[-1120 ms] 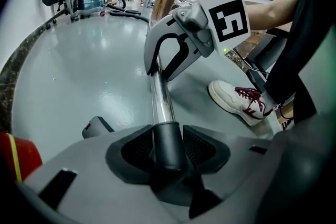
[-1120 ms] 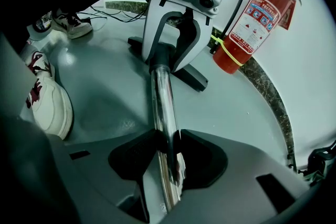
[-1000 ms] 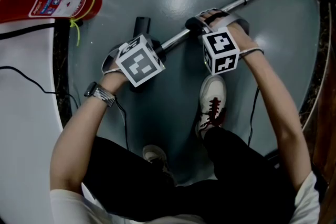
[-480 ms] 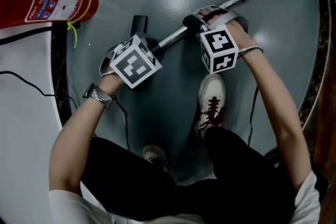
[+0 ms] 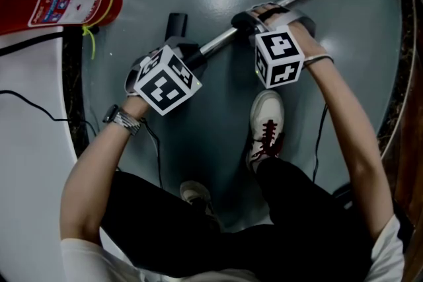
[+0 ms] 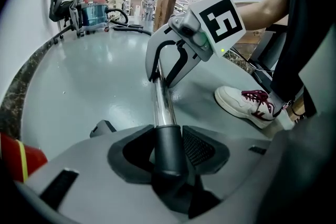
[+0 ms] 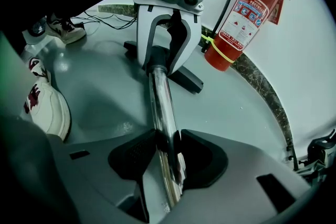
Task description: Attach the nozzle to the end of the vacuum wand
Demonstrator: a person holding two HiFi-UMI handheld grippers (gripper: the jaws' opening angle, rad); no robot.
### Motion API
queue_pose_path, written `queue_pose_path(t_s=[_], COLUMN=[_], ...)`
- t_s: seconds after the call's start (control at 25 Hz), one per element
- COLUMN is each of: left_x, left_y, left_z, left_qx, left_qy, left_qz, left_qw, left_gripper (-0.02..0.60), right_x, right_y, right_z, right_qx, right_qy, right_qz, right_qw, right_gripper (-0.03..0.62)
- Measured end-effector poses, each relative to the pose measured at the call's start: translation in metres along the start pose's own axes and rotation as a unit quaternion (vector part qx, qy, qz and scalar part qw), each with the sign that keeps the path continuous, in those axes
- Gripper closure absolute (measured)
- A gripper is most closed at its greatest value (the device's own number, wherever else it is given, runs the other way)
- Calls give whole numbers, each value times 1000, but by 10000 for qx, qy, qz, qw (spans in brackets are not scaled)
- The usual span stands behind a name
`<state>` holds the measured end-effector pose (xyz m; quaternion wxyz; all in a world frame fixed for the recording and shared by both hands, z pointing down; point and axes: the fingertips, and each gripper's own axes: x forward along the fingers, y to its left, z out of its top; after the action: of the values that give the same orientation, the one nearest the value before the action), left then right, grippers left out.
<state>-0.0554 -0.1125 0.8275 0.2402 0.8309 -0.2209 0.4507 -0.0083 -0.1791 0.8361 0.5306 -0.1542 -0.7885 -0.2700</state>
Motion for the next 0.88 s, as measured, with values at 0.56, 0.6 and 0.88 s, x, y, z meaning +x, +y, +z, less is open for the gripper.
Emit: queue_pose_path(t_s=[0.56, 0.6, 0.88], left_x=[7, 8, 16], left_y=[3, 1, -4], left_z=[1, 1, -3], left_qx=[-117, -104, -39], left_qy=[62, 75, 118], left_qz=[91, 50, -122], left_qw=[9999, 9999, 9998], left_gripper=[411, 410, 403], right_x=[5, 6, 10], right_y=[2, 4, 9], right_z=[-3, -3, -3], right_qx=[118, 114, 89], right_qy=[72, 69, 100], right_qz=[-27, -21, -8], right_qw=[9999, 9999, 9999], right_gripper=[433, 433, 431])
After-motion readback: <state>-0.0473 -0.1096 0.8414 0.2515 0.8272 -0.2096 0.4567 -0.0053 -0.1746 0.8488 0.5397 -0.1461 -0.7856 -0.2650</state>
